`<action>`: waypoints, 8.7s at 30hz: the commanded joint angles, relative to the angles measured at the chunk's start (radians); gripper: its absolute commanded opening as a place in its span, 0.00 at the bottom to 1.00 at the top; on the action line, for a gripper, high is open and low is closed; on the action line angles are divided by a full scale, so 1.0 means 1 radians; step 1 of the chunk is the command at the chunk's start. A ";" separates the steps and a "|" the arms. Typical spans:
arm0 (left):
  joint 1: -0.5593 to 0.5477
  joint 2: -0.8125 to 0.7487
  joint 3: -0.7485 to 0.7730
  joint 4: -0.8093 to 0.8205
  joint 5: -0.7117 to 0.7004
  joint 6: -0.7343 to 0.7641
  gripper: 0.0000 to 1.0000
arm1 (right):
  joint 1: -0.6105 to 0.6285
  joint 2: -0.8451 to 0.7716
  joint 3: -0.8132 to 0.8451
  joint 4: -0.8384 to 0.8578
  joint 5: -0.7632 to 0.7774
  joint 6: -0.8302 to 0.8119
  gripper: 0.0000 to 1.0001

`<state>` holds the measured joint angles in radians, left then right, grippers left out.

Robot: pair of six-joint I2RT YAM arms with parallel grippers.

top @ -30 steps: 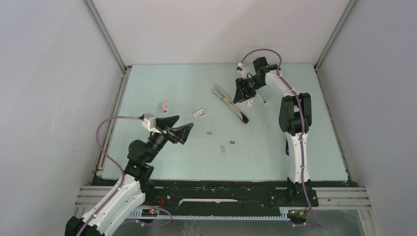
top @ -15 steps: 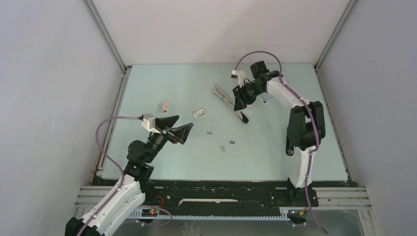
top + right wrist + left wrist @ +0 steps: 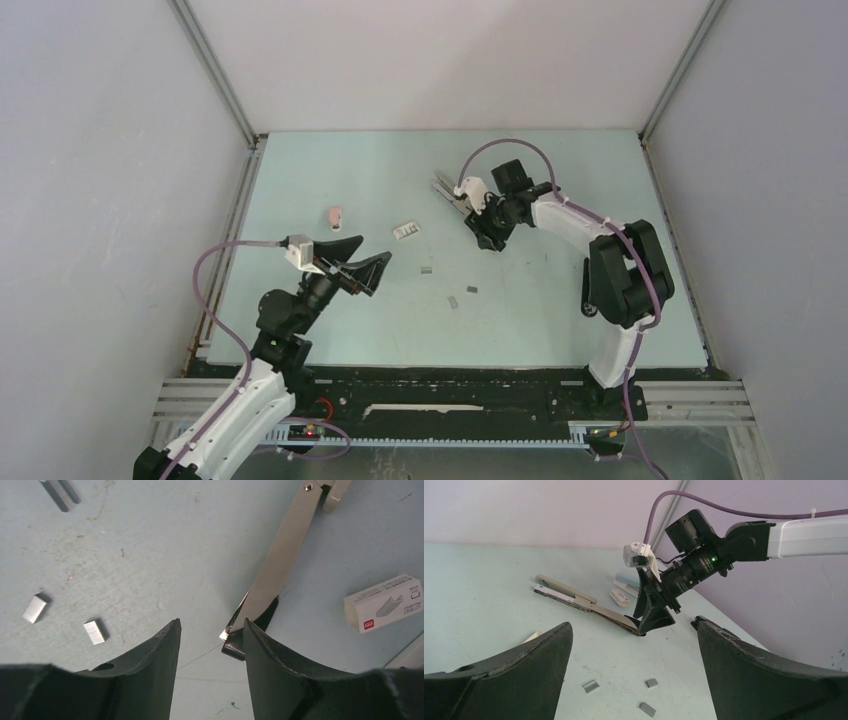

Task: Unload the staples from the stapler
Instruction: Adjust the stapler at the center of the board, then move the stapler to the center of the board, then pick up the stapler from the center of the board.

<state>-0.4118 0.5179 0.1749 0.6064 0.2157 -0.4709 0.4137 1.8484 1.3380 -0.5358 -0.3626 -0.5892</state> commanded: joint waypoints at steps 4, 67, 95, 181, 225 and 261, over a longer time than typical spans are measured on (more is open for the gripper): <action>0.004 -0.019 -0.031 0.032 -0.015 -0.006 1.00 | 0.047 -0.044 -0.037 0.176 0.161 -0.018 0.59; 0.004 -0.091 -0.049 -0.028 -0.106 0.012 1.00 | 0.116 0.188 0.121 0.245 0.492 -0.071 0.53; 0.005 -0.094 -0.045 -0.028 -0.102 0.005 1.00 | -0.055 0.225 0.331 -0.077 -0.105 0.207 0.00; 0.005 0.077 -0.058 0.173 0.054 -0.110 1.00 | -0.635 -0.195 -0.258 -0.460 -0.120 -1.957 0.88; 0.005 0.118 -0.068 0.211 0.075 -0.171 1.00 | -0.279 -0.362 -0.408 -0.401 -0.132 -1.348 0.60; -0.145 0.370 -0.065 0.401 0.104 -0.060 1.00 | -0.114 -0.516 -0.354 -0.314 -0.505 -0.572 0.00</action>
<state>-0.5442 0.8742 0.1123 0.9287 0.3431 -0.5781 0.2783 1.3830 0.9306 -0.9344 -0.7586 -1.3983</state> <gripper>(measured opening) 0.996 0.403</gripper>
